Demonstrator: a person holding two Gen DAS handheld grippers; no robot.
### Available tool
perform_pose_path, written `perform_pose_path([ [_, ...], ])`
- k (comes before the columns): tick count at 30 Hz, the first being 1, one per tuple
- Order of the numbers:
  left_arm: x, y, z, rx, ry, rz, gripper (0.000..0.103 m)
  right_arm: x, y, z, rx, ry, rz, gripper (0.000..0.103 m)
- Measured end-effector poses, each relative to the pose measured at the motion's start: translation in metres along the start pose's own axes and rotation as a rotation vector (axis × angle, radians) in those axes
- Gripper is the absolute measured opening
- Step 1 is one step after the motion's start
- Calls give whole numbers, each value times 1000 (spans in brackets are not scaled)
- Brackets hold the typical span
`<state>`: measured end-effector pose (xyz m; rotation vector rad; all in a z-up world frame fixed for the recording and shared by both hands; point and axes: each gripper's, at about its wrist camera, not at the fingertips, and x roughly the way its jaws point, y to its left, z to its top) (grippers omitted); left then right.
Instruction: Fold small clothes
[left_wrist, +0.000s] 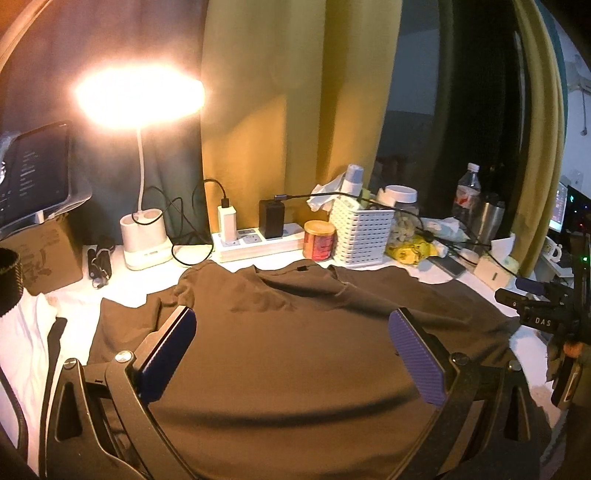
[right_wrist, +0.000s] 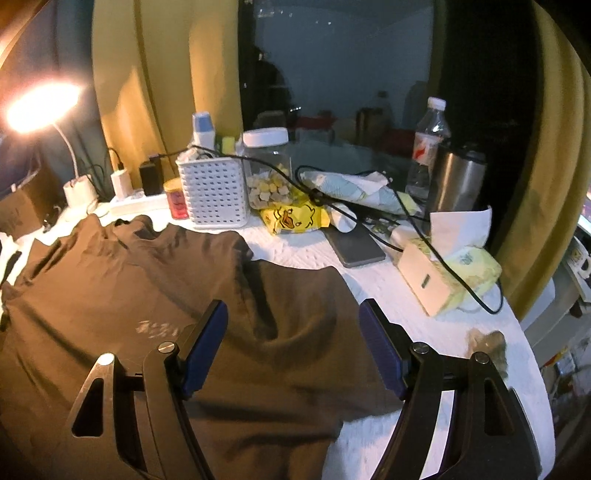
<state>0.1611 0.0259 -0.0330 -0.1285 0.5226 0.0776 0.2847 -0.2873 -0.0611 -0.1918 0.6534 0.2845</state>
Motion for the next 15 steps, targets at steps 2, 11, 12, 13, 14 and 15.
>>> perform_pose_path([
  [2,10,5,2,-4,11,7,102,16,-1,7,-16,18,9,77],
  [11,44,24,5,-22,52,31,102,80,16,38,-99,79,101,61],
  [12,47,26,6,-20,51,34,102,93,20,44,-106,92,120,57],
  [13,49,27,7,-20,50,36,102,100,23,46,-111,102,136,55],
  [14,51,29,7,-19,50,37,102,108,25,49,-116,110,152,54],
  [15,53,31,8,-19,50,42,102,118,30,52,-125,122,169,53],
])
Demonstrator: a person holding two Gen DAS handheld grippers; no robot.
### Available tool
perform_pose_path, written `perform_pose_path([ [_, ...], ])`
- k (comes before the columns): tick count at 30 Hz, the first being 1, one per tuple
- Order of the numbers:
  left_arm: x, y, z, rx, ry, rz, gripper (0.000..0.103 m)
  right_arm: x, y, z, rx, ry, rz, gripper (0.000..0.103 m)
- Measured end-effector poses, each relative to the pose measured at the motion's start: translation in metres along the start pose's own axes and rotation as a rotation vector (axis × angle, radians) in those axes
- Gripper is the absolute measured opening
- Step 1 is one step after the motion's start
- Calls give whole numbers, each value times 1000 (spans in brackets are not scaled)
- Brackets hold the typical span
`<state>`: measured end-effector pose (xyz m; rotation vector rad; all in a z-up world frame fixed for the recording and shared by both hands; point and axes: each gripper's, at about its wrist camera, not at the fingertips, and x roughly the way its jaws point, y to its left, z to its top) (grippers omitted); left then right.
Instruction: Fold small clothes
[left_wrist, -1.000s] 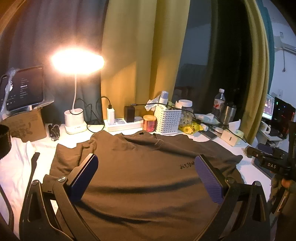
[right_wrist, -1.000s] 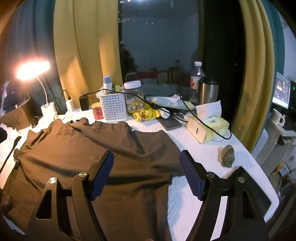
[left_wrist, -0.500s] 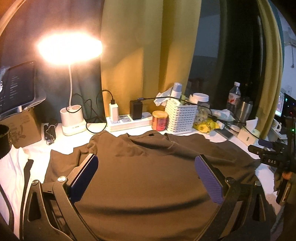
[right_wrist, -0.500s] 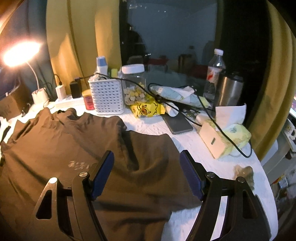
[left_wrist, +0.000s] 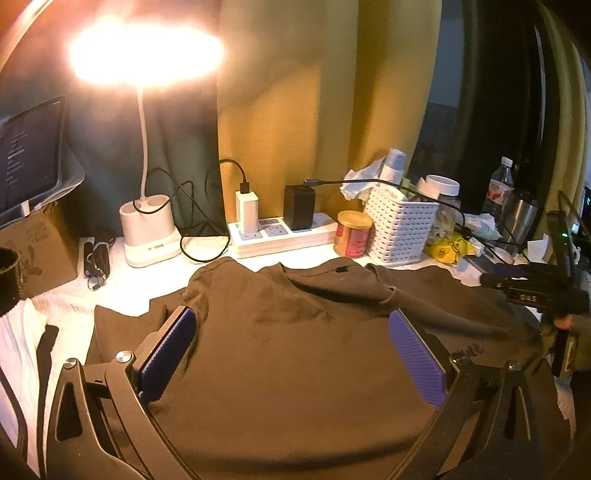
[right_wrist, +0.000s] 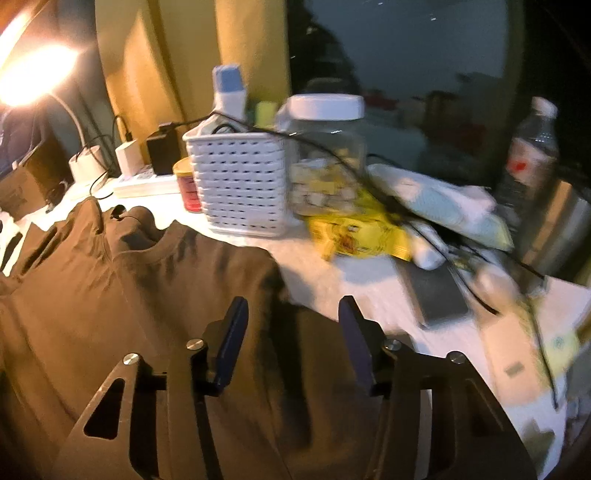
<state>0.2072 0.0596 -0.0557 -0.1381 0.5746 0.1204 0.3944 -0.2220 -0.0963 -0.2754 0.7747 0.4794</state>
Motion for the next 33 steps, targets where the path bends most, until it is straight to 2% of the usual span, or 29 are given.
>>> perform_pose_path([
  [4,10,8,2,-6,10,19,102,32,8,10,-22,53,44,53],
  [7,17,14,2,-12,25,27,102,52,12,14,-35,89,86,42],
  [8,20,16,2,-13,29,29,102,57,13,15,-38,94,90,37],
  [10,24,17,2,-13,38,31,102,66,14,18,-44,92,99,8],
  [11,25,18,2,-12,41,31,102,68,14,18,-44,93,100,4],
  [14,30,18,2,-8,50,29,102,70,6,23,-19,72,76,4],
  [18,31,19,3,-12,51,28,102,61,-21,28,49,20,-45,3],
  [25,26,17,4,-9,53,21,102,64,-22,29,70,39,-52,4],
  [28,21,15,6,-5,50,11,102,48,-31,27,99,37,-29,18],
  [29,20,14,7,-4,50,11,102,42,-33,26,101,27,-40,34],
  [30,17,13,7,-4,49,8,102,32,-35,23,107,14,-54,45],
  [33,13,8,7,-1,46,-2,102,12,-47,15,133,1,-84,45],
])
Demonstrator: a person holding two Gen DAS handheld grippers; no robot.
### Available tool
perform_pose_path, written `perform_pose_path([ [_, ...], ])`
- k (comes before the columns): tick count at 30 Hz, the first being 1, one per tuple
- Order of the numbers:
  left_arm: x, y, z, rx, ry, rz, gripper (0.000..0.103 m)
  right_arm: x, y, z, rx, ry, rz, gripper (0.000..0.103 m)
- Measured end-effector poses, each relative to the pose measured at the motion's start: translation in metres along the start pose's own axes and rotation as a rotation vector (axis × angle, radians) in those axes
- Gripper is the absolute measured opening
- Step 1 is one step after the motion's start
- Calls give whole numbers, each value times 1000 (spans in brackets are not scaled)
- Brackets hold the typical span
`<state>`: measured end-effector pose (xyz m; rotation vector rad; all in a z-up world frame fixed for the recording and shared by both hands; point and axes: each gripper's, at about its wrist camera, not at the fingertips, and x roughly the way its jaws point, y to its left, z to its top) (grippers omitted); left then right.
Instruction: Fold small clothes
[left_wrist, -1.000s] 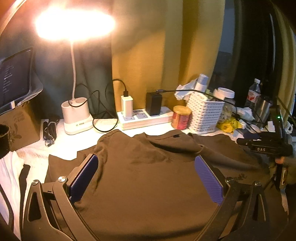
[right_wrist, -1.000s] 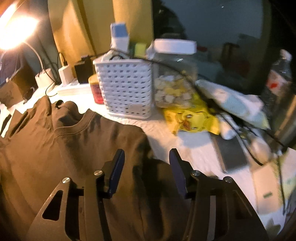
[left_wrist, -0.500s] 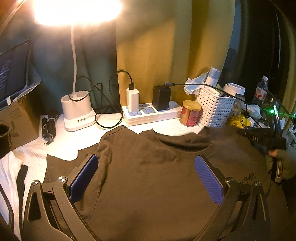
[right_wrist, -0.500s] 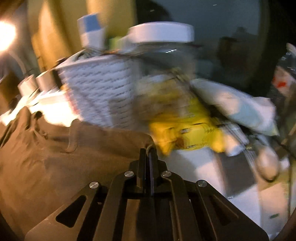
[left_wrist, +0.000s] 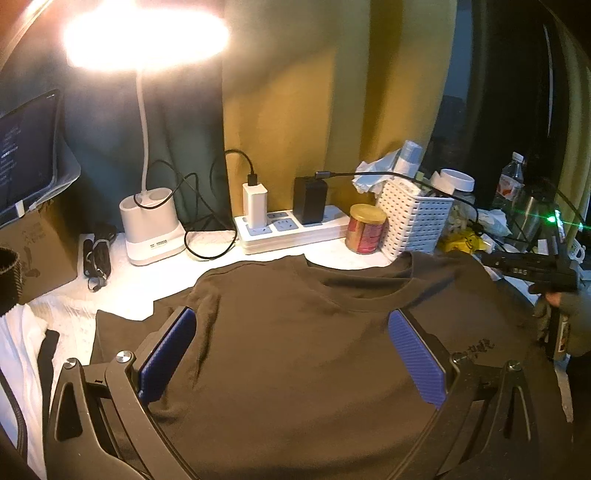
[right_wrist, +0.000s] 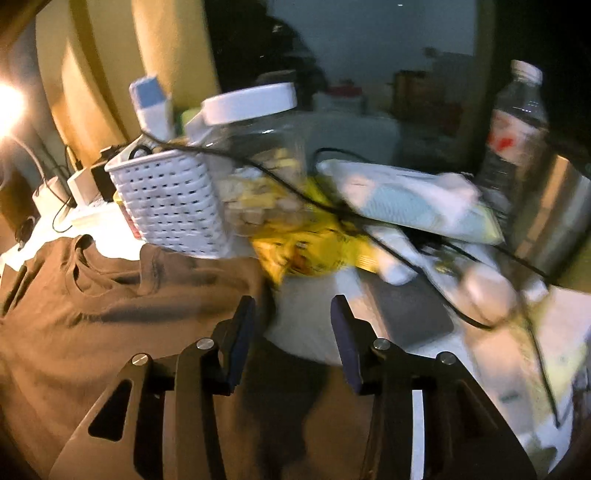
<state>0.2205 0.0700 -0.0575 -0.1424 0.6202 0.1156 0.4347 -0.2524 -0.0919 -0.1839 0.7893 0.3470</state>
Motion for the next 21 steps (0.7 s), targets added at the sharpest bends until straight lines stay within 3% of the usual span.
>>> perform_pose_path([
  [8,-12,-16,-4,12,-14,-18,102,-31,-43,-40,65,30,-72,45],
  [15,-21,-26,-9,28,-5,-7,102,-16,-52,-65,77,109,-15,45],
  [18,-27,-31,-8,41,-13,1,102,-16,-42,-67,40,90,27,44],
  [19,-29,-32,-8,44,-16,4,102,-17,-37,-67,24,85,29,34],
  [20,-31,-32,-8,45,-18,7,102,-18,-34,-68,9,82,30,7],
  [21,-32,-33,-8,44,-20,10,102,-19,-31,-68,-4,76,28,7],
])
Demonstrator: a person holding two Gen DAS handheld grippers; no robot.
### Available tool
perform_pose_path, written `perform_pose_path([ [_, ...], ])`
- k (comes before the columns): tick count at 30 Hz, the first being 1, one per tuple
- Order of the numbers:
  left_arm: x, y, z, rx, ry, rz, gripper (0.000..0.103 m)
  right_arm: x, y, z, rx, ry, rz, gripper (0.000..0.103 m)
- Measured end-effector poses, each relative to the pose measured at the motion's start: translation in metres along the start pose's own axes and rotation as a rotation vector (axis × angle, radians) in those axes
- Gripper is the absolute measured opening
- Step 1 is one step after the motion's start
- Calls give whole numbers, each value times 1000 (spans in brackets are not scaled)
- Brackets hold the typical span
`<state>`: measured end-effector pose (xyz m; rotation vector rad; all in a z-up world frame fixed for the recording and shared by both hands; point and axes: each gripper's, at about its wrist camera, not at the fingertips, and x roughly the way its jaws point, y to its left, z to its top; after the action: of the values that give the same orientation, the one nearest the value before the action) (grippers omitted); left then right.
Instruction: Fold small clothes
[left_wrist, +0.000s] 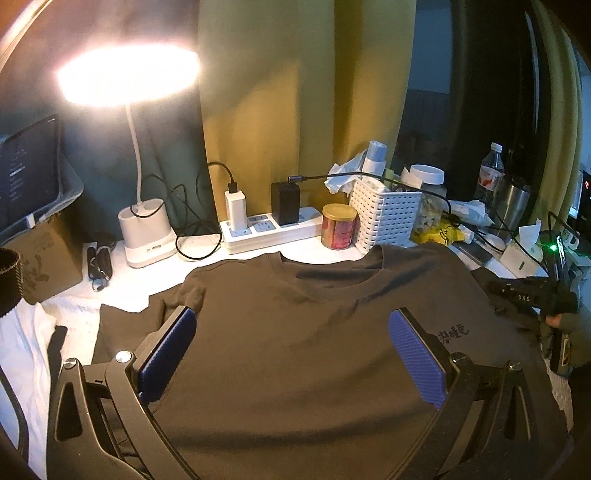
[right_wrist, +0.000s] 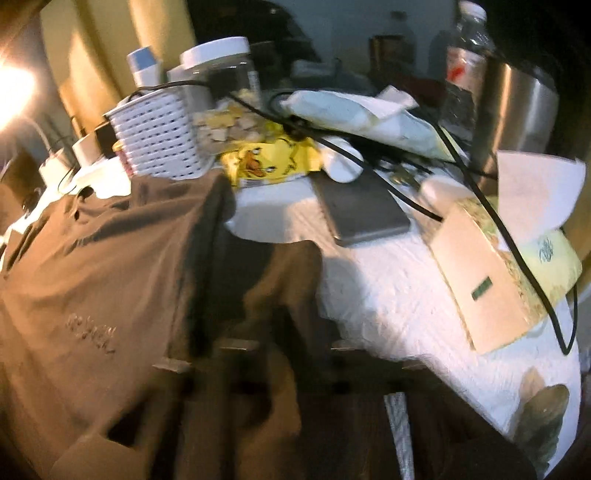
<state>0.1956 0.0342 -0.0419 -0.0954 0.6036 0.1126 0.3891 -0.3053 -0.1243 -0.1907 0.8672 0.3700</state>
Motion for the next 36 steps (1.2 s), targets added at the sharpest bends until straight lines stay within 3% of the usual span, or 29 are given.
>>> perform_pose_path([
  [8,-8,-5,1,11,-8,9,102,-33,-37,-3,102,-104,-62,6],
  [16,-17,-2,2,11,-25,-9,102,-58,-32,-7,133,-151,-76,6],
  [25,-29,26,-6,-11,-43,-15,102,-86,16,12,71,-198,-85,6],
  [36,-40,75,-20,-57,-46,-23,102,-68,95,27,-10,-151,-62,7],
])
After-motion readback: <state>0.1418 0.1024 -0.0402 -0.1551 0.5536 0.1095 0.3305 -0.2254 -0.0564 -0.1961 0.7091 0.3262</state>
